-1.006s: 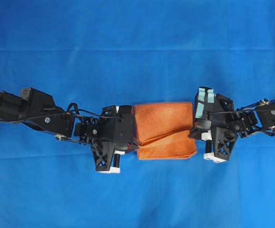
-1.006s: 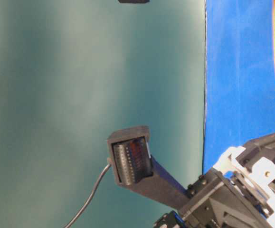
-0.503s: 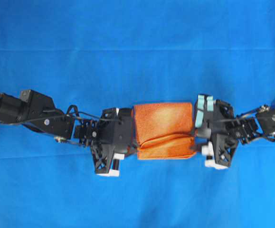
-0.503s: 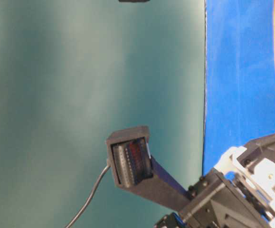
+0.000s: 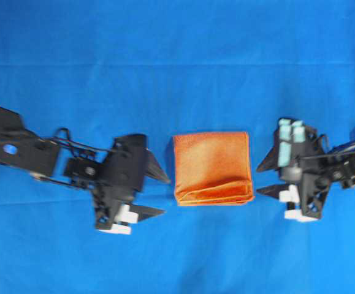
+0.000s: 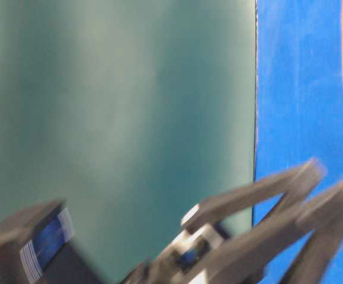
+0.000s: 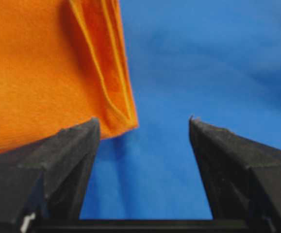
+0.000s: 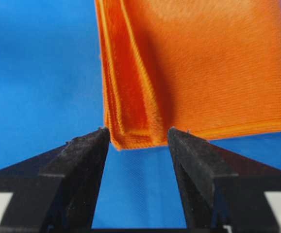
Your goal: Fold the orange towel.
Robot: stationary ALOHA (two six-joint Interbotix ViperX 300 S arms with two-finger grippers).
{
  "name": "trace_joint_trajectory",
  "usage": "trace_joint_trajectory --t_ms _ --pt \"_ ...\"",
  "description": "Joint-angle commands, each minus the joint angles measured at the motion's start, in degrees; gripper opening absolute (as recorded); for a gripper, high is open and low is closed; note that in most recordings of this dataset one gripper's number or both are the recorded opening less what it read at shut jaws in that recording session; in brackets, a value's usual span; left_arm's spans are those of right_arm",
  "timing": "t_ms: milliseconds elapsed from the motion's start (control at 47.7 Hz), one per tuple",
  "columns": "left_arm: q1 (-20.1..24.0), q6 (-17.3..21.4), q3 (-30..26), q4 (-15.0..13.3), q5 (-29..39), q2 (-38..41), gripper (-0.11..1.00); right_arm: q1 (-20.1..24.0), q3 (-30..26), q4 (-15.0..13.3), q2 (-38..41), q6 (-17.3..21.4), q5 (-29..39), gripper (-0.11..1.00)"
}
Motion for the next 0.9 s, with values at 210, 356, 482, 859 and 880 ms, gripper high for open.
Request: trace_joint_trajectory --t_ms 210,356,482,859,880 --pt "1.14 0.35 7.29 -0.09 -0.26 -16.08 0.66 0.00 1.67 -5.63 -17.05 -0.09 2.90 0.57" --pt "2.20 0.88 12.92 0.09 -2.81 -23.73 0.66 -0.09 2.90 -7.65 -24.70 -0.09 5.36 0.57" --pt "3.08 1.05 17.14 0.26 -3.78 -30.50 0.66 -0.09 4.31 -10.11 -30.06 -0.09 8.70 0.57" --pt "6.06 6.06 31.38 0.26 -3.78 -53.35 0.66 -0.44 14.41 -12.22 -47.37 -0.09 9.93 0.57" --pt "6.42 6.06 32.17 0.26 -3.78 -54.40 0.66 -0.53 14.94 -12.22 -47.90 -0.09 9.93 0.57"
